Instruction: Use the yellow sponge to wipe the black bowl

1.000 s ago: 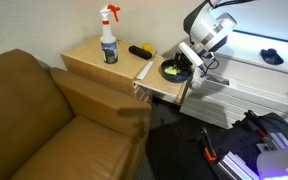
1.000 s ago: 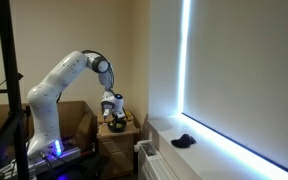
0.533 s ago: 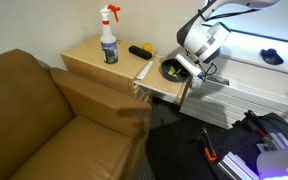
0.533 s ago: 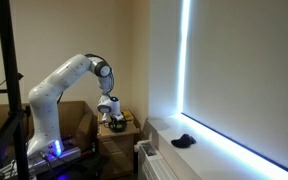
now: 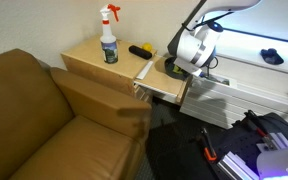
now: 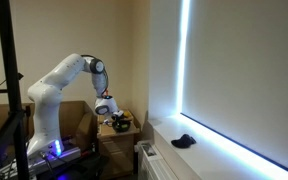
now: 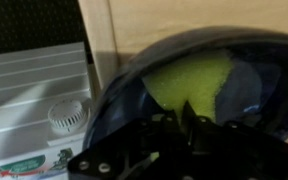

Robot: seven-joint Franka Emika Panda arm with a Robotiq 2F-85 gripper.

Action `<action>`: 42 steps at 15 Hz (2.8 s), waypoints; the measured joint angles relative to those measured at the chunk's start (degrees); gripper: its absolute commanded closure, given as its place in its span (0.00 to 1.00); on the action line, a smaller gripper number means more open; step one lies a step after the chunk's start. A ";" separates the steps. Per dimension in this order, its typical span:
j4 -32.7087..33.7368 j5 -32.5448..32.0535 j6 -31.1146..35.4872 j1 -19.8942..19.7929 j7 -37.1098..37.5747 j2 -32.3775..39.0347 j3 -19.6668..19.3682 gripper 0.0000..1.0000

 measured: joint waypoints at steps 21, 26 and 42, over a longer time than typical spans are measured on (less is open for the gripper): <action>1.45 -8.57 -14.86 -16.63 8.75 -0.22 11.62 0.97; 1.02 -6.49 -26.92 -27.86 8.61 -0.21 20.05 0.97; -2.32 -13.31 -30.38 7.18 28.55 -8.70 -13.13 0.97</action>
